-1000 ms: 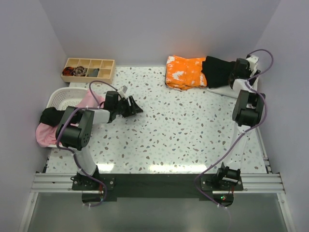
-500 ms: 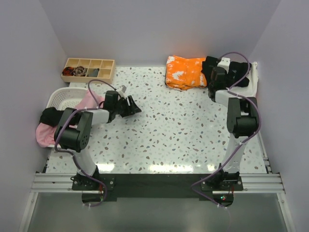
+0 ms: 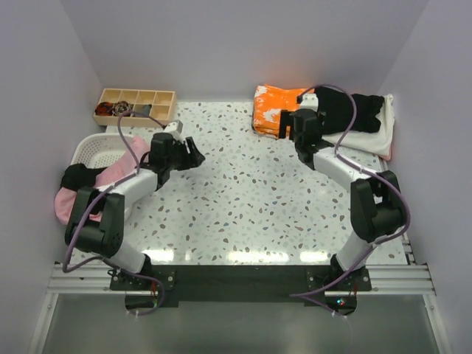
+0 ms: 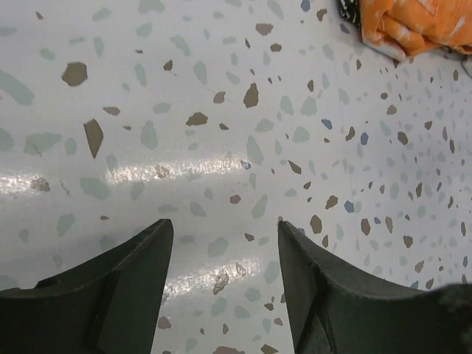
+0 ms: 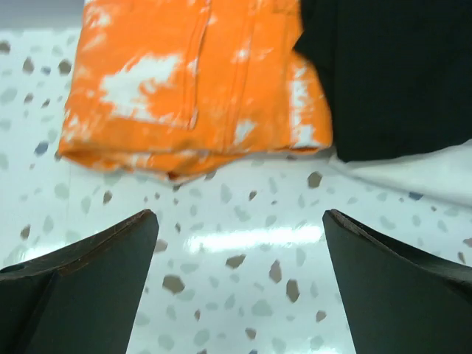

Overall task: Fold and stack the t-shirts
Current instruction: Put the neatly folded tshirt into the corner of the board with the right arm

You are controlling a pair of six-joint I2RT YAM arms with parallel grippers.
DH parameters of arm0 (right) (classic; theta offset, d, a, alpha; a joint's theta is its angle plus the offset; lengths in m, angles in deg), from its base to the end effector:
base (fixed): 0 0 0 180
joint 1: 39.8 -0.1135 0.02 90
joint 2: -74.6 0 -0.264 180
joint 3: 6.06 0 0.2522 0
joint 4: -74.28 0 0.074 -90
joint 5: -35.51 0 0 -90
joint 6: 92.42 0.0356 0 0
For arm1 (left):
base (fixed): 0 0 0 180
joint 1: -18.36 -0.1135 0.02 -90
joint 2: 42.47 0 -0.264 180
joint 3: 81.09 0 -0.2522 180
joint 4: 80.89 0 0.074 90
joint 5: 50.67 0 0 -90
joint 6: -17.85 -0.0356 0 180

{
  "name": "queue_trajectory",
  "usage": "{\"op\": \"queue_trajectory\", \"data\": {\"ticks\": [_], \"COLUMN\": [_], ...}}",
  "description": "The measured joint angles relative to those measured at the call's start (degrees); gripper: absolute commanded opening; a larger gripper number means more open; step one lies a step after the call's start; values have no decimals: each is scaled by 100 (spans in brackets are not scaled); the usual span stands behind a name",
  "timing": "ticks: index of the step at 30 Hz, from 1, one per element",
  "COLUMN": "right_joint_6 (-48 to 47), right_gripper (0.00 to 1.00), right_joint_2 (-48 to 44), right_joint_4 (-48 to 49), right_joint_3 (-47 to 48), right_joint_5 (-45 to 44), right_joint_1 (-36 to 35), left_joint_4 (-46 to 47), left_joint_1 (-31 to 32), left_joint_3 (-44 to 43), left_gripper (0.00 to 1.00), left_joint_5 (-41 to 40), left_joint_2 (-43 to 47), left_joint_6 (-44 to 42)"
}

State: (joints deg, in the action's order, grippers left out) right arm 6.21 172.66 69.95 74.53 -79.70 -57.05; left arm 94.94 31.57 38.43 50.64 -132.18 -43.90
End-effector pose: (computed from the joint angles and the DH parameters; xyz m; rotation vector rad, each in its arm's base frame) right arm 0.3829 0.1030 0.2597 0.1436 1.9101 -0.1256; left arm 0.3194 -0.0821 0.1944 -0.1721 2.2022 -0.6247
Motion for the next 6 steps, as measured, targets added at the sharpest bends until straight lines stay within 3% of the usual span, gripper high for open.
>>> {"op": "queue_trajectory", "data": {"ticks": [6], "right_joint_6": [-7], "right_gripper": [99], "right_joint_2": [-393], "right_joint_4": [-466], "right_joint_3": [-553], "right_joint_5": [229], "right_joint_1": [-468], "left_joint_4": [-227], "left_joint_1": [4], "left_joint_3": [13], "left_gripper": [64], "left_joint_5": [-739], "left_joint_2": [905], "left_joint_6": [-289]}}
